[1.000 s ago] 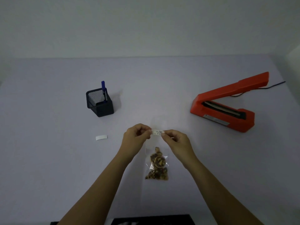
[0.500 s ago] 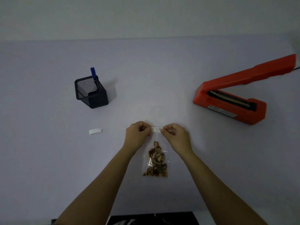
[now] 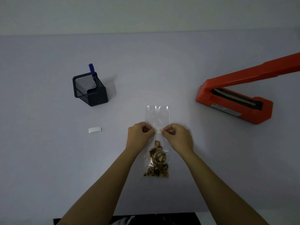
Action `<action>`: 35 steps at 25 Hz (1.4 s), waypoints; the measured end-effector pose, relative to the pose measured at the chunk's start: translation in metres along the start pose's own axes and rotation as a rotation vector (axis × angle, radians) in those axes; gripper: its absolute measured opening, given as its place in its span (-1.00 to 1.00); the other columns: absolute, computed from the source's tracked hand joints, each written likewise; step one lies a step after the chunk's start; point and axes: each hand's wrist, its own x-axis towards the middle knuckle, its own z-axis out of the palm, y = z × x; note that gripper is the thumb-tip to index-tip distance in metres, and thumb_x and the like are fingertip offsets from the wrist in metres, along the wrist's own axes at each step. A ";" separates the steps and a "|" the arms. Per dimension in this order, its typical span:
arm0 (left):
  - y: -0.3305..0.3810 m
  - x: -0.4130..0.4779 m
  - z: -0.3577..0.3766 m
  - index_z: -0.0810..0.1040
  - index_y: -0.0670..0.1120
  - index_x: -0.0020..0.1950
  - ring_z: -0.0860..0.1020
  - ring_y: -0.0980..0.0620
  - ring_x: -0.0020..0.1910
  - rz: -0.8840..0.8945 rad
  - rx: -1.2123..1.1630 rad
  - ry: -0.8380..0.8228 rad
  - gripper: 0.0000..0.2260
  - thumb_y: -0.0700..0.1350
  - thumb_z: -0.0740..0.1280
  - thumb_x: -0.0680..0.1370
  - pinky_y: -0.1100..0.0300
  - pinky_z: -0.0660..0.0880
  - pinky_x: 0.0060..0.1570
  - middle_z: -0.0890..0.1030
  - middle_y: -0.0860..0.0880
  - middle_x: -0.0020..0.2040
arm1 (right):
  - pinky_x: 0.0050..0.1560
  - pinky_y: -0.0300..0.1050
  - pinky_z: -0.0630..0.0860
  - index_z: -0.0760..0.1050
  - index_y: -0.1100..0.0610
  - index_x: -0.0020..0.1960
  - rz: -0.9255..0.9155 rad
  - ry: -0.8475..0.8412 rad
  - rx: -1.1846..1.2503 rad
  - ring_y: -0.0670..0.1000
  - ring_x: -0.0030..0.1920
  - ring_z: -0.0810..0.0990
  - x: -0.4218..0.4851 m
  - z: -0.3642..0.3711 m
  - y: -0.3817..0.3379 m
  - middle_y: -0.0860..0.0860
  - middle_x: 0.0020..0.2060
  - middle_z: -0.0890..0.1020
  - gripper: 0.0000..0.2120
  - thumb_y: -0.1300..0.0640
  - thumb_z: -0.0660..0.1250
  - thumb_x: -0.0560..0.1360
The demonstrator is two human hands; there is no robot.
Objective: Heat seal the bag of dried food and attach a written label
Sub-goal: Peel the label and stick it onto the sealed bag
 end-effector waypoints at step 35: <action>-0.040 -0.016 -0.011 0.50 -0.02 0.26 0.54 -0.14 0.01 0.618 0.734 -0.120 -0.62 -0.01 0.10 0.50 -0.02 0.57 -0.15 0.56 -0.16 0.12 | -0.09 0.03 0.52 0.51 -0.10 0.21 -0.729 0.120 -0.885 0.11 0.05 0.61 -0.009 -0.003 0.032 0.08 0.05 0.63 -0.52 0.11 0.49 0.32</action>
